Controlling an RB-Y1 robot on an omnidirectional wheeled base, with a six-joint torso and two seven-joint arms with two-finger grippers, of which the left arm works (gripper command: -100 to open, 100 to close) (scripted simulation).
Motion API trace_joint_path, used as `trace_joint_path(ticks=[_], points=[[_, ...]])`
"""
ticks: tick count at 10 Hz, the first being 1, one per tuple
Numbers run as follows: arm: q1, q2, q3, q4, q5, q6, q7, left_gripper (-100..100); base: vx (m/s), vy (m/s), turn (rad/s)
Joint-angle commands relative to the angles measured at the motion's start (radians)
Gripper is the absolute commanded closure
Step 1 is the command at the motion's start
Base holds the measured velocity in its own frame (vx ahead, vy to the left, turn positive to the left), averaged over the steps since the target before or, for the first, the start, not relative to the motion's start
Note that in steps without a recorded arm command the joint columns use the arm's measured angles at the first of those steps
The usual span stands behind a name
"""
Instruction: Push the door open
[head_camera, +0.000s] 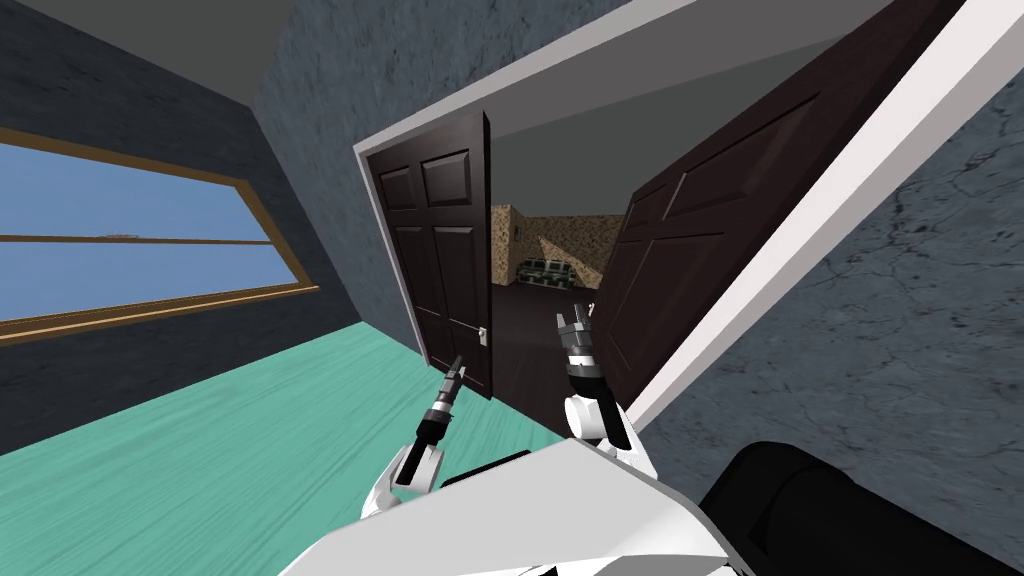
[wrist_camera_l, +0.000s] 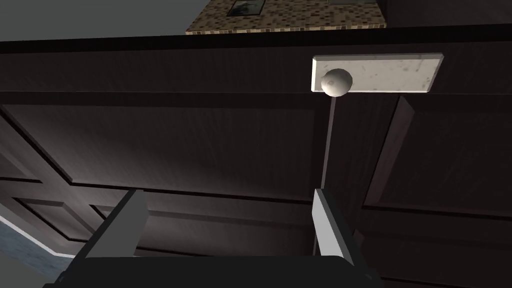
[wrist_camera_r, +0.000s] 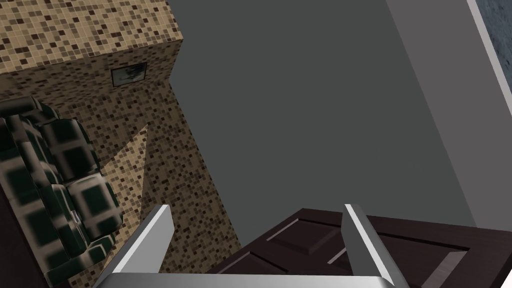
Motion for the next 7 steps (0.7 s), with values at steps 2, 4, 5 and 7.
trace_joint_path(ticks=[2,4,5,7], points=[[-0.025,-0.005,-0.015,0.060,-0.008,-0.007,0.012,-100,0.084,0.087,-0.067],[-0.047,-0.010,-0.025,0.107,-0.013,-0.013,0.020,-100,0.065,0.069,-0.067],[-0.067,-0.016,-0.034,0.149,-0.018,-0.018,0.027,-100,0.093,0.095,-0.089],[-0.094,-0.026,-0.048,0.210,-0.025,-0.025,0.037,-100,0.097,0.094,-0.085]])
